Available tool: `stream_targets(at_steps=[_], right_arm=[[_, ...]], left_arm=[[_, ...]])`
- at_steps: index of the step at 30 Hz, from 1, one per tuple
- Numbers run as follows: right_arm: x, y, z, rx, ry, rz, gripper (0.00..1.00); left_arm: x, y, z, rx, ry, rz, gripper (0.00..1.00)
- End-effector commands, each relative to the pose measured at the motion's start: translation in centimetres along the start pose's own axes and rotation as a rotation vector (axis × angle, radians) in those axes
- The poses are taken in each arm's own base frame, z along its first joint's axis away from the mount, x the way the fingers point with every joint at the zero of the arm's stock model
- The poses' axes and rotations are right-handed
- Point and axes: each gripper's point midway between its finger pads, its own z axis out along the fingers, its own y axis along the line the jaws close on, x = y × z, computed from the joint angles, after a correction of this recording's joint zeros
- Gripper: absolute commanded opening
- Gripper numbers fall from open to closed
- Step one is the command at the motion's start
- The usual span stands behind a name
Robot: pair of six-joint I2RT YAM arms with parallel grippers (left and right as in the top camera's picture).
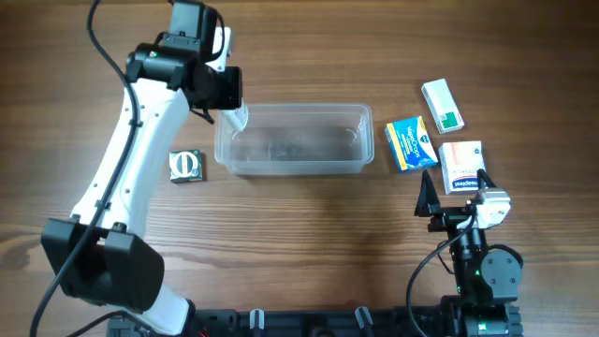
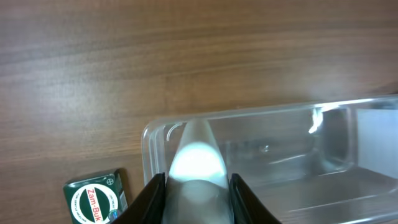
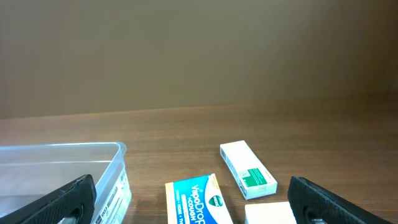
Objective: Pack container
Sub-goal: 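Lift bottle with left gripper and lower it into container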
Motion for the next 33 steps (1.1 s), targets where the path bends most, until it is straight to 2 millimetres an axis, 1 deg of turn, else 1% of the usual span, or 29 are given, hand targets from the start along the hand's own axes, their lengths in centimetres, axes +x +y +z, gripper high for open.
stream_targets(at_steps=[1,2,7,13,18,21,24,26,30,33], right_arm=[[-0.2,-0.2,0.0,0.012,-0.009,-0.007,1.0],[-0.2,-0.2,0.0,0.012,-0.009,-0.007,1.0],[-0.2,-0.2,0.0,0.012,-0.009,-0.007,1.0],[-0.2,-0.2,0.0,0.012,-0.009,-0.007,1.0],[-0.2,-0.2,0.0,0.012,-0.009,-0.007,1.0],[-0.2,-0.2,0.0,0.012,-0.009,-0.007,1.0],[-0.2,-0.2,0.0,0.012,-0.009,-0.007,1.0],[-0.2,-0.2,0.0,0.012,-0.009,-0.007,1.0],[-0.2,-0.2,0.0,0.012,-0.009,-0.007,1.0],[-0.2,-0.2,0.0,0.012,-0.009,-0.007,1.0]], left_arm=[[1.2,0.8,1.9,-0.043,0.026,-0.011,0.1],[1.6,1.0,2.6,-0.047,0.032,-0.011,0.09],[2.2,1.3,4.3,-0.052,0.026,-0.009,0.08],[2.7,1.1,5.6,-0.111,0.004,0.029,0.07],[2.7,0.0,6.1,-0.135,-0.019,0.064,0.06],[2.5,0.4,6.1,-0.156,-0.033,0.024,0.07],[2.5,0.4,6.1,-0.161,-0.035,0.022,0.07],[2.4,1.1,6.0,-0.2,-0.044,-0.002,0.07],[2.4,1.2,6.0,-0.203,-0.046,-0.013,0.08],[2.5,1.2,6.0,-0.204,-0.041,-0.025,0.11]])
